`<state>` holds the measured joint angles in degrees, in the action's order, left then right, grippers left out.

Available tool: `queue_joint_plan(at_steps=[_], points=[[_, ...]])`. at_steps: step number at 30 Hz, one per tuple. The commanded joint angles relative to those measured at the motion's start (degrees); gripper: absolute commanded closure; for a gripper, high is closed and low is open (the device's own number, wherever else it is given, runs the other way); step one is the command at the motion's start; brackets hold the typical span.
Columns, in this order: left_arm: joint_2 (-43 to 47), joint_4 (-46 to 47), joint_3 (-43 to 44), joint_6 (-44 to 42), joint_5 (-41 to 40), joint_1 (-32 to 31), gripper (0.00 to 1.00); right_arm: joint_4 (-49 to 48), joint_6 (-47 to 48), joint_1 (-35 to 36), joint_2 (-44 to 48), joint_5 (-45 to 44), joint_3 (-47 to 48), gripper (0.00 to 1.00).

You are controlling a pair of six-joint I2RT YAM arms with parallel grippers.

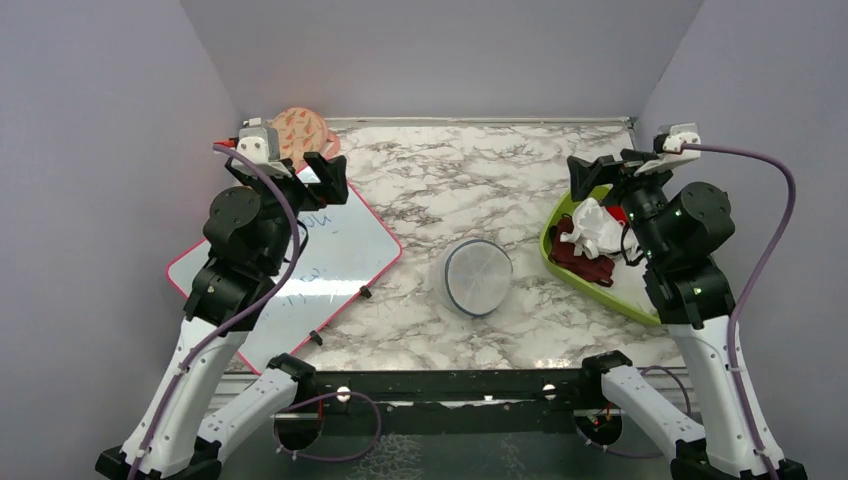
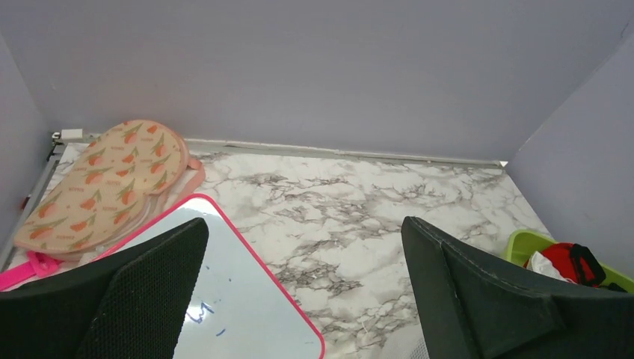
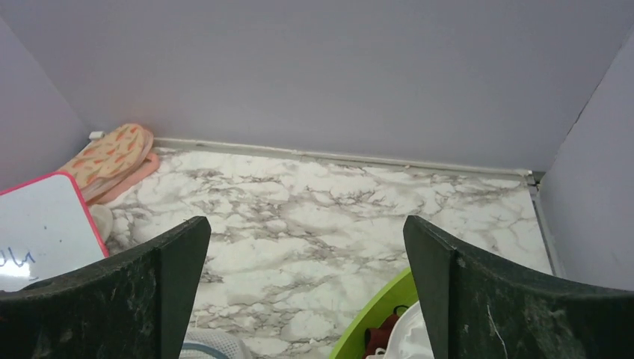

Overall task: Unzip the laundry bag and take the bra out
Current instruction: Move the laundry bag to the center of the board.

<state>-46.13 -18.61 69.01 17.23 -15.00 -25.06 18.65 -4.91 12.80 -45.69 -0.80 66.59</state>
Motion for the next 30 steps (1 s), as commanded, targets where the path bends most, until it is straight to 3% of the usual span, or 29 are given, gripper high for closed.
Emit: queue_joint_plan(at_steps=[1,11,19,24,30], points=[[0.2,7.54,-4.6,-1.7,2.68,0.55,0.01,-0.44,-3.46,-0.08,1.11,-0.46,-3.69,0.0],[-3.47,18.6,-14.11,-1.21,9.01,0.81,0.01,3.72,-12.91,-0.18,2.92,2.85,-11.32,0.0],[-10.92,24.1,-14.97,-1.07,17.8,-1.01,0.01,5.08,-16.3,-0.24,3.17,13.99,-16.18,0.0],[-17.14,24.56,-13.65,-2.03,21.24,-5.52,0.01,4.8,-16.5,-0.28,2.69,17.95,-19.39,0.0],[-23.76,22.41,-12.24,-6.07,18.86,-16.87,0.01,5.0,-17.31,-0.35,4.04,16.55,-20.72,0.0]])
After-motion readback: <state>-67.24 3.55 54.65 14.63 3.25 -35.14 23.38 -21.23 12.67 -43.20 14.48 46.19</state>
